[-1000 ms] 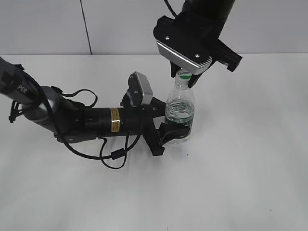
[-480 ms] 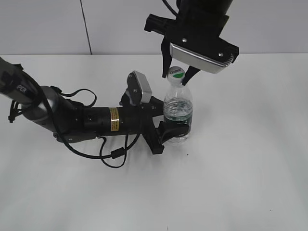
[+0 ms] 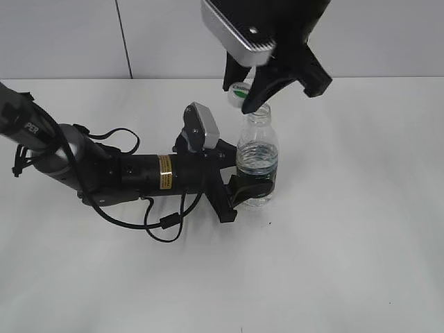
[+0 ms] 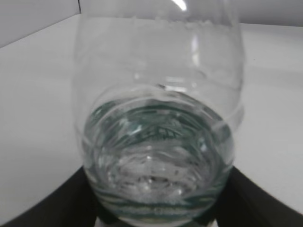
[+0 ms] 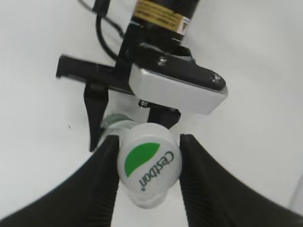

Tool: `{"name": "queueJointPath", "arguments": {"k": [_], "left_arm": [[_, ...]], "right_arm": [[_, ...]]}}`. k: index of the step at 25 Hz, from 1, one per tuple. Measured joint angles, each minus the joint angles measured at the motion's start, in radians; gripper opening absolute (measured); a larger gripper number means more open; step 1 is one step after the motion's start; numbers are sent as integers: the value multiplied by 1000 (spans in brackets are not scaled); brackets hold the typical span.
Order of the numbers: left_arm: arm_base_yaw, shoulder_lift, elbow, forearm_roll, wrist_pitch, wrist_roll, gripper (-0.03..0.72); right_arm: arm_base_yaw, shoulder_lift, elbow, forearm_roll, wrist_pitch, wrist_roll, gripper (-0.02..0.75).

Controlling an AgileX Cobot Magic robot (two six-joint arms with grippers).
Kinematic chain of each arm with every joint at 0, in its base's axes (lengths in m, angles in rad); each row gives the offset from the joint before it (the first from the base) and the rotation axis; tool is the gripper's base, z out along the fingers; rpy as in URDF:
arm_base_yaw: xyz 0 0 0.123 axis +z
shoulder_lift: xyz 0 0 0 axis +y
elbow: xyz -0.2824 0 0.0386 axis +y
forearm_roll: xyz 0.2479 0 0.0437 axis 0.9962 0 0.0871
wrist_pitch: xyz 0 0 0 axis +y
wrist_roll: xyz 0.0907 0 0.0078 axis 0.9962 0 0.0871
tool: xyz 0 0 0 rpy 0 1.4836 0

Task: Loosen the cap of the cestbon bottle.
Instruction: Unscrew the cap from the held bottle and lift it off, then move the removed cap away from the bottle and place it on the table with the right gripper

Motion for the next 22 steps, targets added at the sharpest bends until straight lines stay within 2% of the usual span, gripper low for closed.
{"name": "queueJointPath", "arguments": {"k": [4, 7, 11, 15, 22], "left_arm": [[0, 0, 0, 0, 0, 0, 417], [0, 0, 0, 0, 0, 0, 417], [0, 0, 0, 0, 0, 0, 417], [0, 0, 0, 0, 0, 0, 417], [0, 0, 0, -1, 0, 0, 417]], "right_arm": [[2, -5, 0, 22, 0, 549, 298], [2, -5, 0, -3, 0, 924, 298], [2, -13, 0, -57, 0, 1300, 298], [2, -19, 0, -63, 1, 1531, 297], [-49, -20, 0, -77, 2, 1695, 297]]}}
